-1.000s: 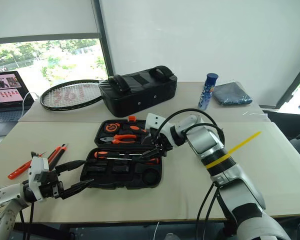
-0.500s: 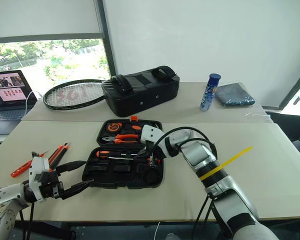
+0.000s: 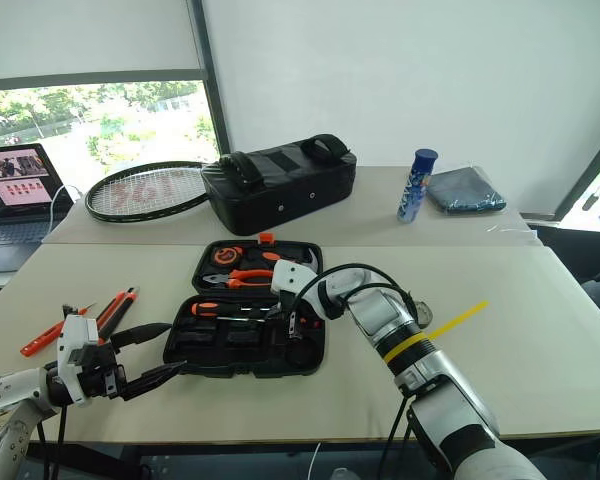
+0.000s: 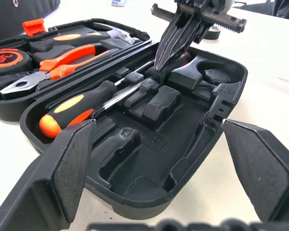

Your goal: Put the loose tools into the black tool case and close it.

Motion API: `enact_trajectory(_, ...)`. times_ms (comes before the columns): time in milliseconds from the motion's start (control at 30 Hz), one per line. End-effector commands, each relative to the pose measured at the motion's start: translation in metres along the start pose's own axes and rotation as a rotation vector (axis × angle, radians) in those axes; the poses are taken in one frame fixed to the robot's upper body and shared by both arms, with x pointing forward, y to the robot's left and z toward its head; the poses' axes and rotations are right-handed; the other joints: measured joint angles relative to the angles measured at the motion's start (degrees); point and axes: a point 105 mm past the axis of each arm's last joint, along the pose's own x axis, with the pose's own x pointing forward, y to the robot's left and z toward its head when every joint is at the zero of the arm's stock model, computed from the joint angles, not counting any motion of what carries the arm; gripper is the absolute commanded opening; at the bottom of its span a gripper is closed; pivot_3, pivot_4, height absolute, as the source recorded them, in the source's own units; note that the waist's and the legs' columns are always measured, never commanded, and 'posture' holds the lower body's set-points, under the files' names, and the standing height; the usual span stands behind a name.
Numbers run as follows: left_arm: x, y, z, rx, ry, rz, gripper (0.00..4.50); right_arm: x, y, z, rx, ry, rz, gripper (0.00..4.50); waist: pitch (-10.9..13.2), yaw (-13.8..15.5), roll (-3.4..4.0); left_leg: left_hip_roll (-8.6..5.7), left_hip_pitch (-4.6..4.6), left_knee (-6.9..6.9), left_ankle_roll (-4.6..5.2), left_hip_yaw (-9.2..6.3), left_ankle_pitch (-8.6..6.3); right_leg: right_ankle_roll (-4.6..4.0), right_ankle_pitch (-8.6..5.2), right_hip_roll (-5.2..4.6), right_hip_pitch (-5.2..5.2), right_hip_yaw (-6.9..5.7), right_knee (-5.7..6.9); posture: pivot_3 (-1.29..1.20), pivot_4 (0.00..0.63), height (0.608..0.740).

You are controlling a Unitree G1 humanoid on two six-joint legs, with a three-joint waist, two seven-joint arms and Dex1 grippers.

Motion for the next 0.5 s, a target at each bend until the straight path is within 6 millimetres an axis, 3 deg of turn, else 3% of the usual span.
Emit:
enact_trajectory(33,-0.003,0.001,0.007,0.031,0.001,0.009,4.5,0.007,0.003,-0.008,0.006,0.043,0.015,0.11,0.0,-0.01,0.0,0.0,0.06,0.0,0.0,0.01,0.0,0.0,-0.01,0.0,0.04,0.01,0.01,0.0,0.15,0.74)
enact_trajectory(133,-0.006,-0.001,0.007,0.029,0.004,0.018,4.5,0.001,0.002,0.006,0.009,-0.042,0.009,0.11,0.0,-0.03,0.0,0.0,0.09,0.0,0.0,0.01,0.0,-0.01,-0.01,0.03,0.04,0.02,0.04,0.0,0.15,0.74)
enact_trajectory(267,-0.02,0.003,0.008,0.027,0.007,0.082,4.5,-0.037,-0.003,0.043,-0.042,-0.309,-0.05,0.11,0.02,0.21,0.01,0.02,-0.09,-0.01,0.0,0.0,0.0,-0.03,-0.02,0.04,-0.12,0.01,0.02,0.0,0.15,0.74)
enact_trajectory(333,-0.037,0.009,0.004,0.02,0.021,0.156,4.5,-0.067,0.009,0.046,-0.019,-0.424,-0.035,0.61,0.02,0.34,0.01,0.03,-0.31,-0.02,0.0,-0.07,0.0,-0.02,-0.02,0.02,-0.24,-0.05,-0.03,0.0,0.15,0.74)
enact_trajectory(400,-0.049,0.011,0.001,0.013,0.033,0.209,4.5,-0.085,0.022,0.043,-0.016,-0.473,-0.026,1.26,0.02,0.71,0.01,0.02,-0.48,-0.02,-0.01,-0.16,-0.01,0.02,-0.05,-0.08,-0.32,-0.18,-0.1,0.0,0.15,0.74)
enact_trajectory(500,-0.077,0.016,-0.008,-0.005,0.062,0.325,4.5,-0.112,0.03,0.03,-0.025,-0.552,-0.161,2.2,0.02,0.91,0.0,0.0,-0.49,-0.05,-0.07,-0.18,-0.07,0.07,-0.08,-0.18,-0.16,-0.27,-0.41,0.0,0.15,0.74)
